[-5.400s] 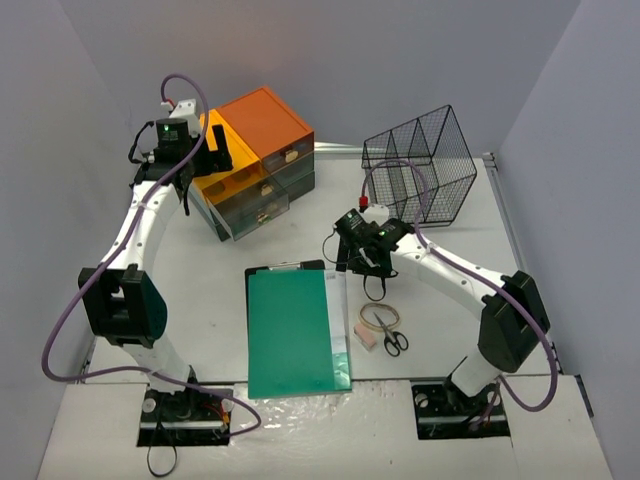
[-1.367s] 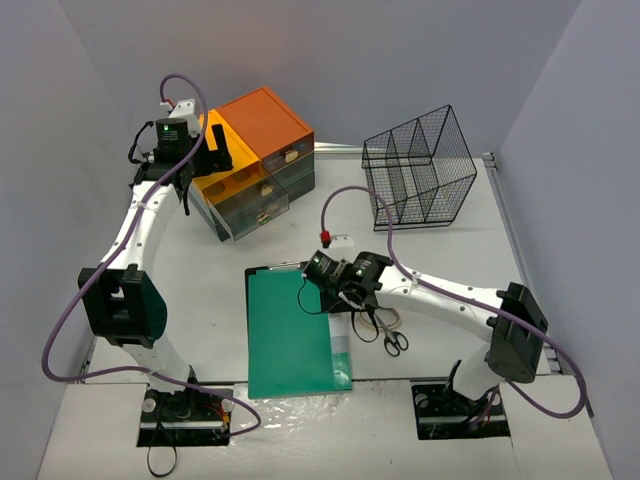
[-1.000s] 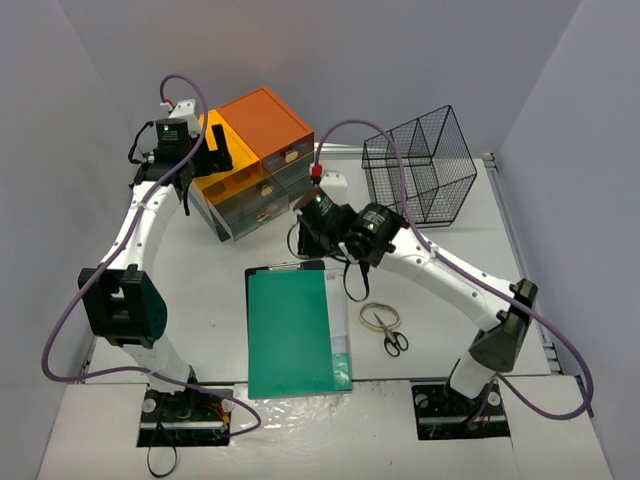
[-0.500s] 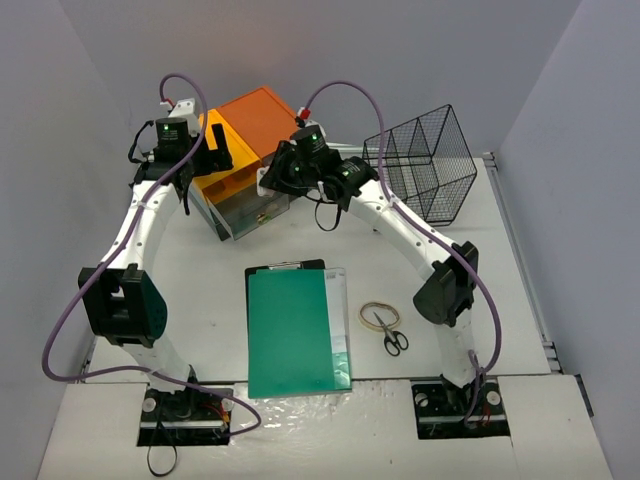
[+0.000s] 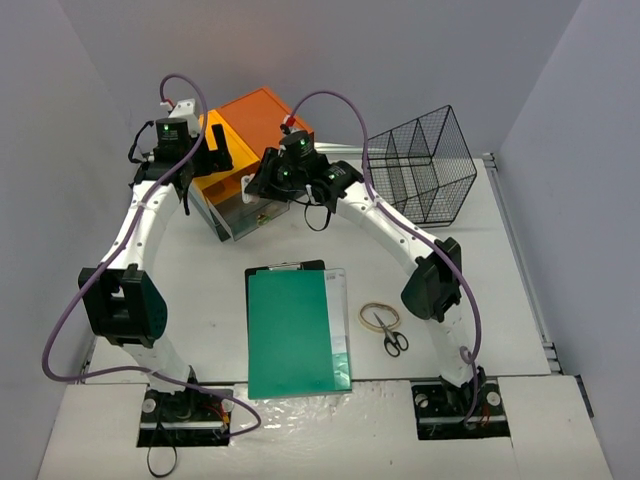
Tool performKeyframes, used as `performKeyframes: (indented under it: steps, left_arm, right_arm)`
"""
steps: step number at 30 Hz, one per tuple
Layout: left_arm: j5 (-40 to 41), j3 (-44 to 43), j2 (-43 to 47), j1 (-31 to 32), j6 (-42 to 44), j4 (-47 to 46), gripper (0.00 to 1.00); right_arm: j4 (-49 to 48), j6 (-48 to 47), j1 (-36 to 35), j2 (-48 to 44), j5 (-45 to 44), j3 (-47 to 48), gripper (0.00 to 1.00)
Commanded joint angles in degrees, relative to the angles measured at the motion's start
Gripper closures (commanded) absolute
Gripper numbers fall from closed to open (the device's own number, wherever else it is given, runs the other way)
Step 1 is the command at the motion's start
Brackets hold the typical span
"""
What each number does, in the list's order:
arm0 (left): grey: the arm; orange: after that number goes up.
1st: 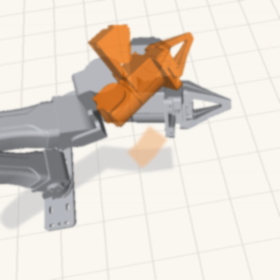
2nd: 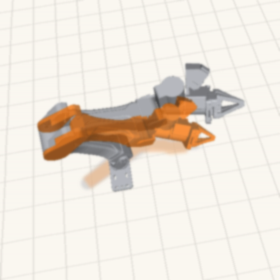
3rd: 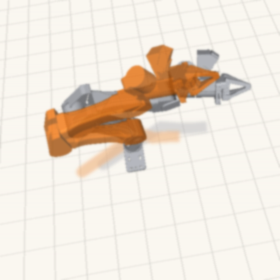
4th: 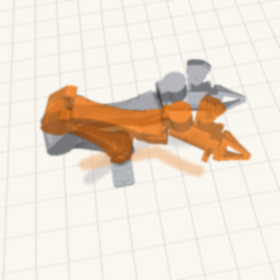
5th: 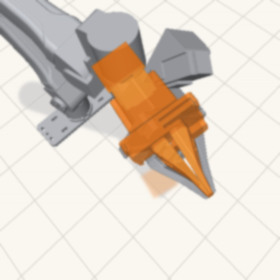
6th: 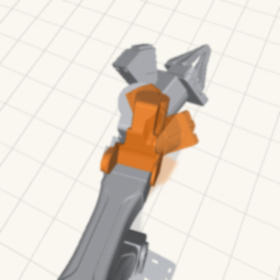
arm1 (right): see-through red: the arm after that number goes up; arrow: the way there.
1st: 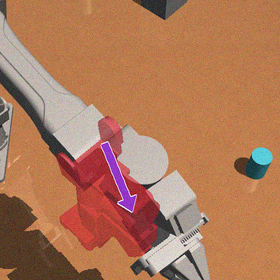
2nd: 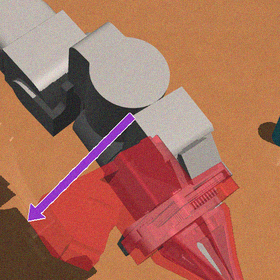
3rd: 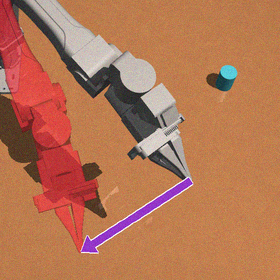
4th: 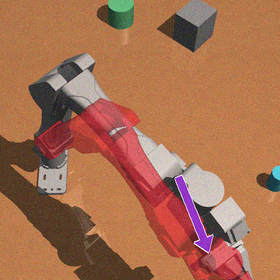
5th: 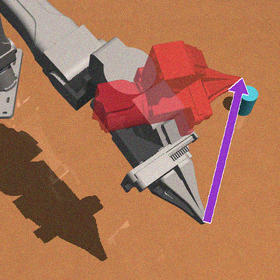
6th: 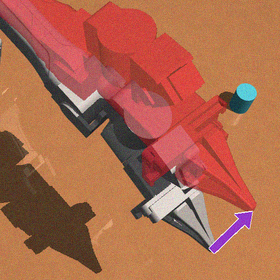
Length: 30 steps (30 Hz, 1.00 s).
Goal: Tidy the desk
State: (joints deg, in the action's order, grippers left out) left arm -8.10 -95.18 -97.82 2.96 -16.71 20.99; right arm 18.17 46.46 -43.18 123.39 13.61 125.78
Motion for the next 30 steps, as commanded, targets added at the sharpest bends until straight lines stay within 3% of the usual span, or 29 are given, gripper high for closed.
performKeyframes:
  steps: [1,15,23,30]
  left_arm:
    - [1.74,-0.21,-1.76,-1.44,-1.48,9.42,0.03]
    - [1.95,-0.01,-1.50,-1.47,-1.15,9.75,0.03]
    - [1.95,-0.16,-1.46,-1.47,-1.40,9.66,0.03]
    - [2.03,0.15,-1.32,-1.45,-1.29,9.77,0.03]
  right_arm:
    - [-4.58,-0.96,-0.15,-0.55,1.54,0.85,1.00]
    - [-4.46,-4.20,-0.24,3.24,1.44,-0.06,0.93]
    - [-4.46,-5.75,-0.18,1.87,0.81,0.28,0.63]
    - [-4.39,-6.96,-0.24,-0.56,0.49,-0.32,0.48]
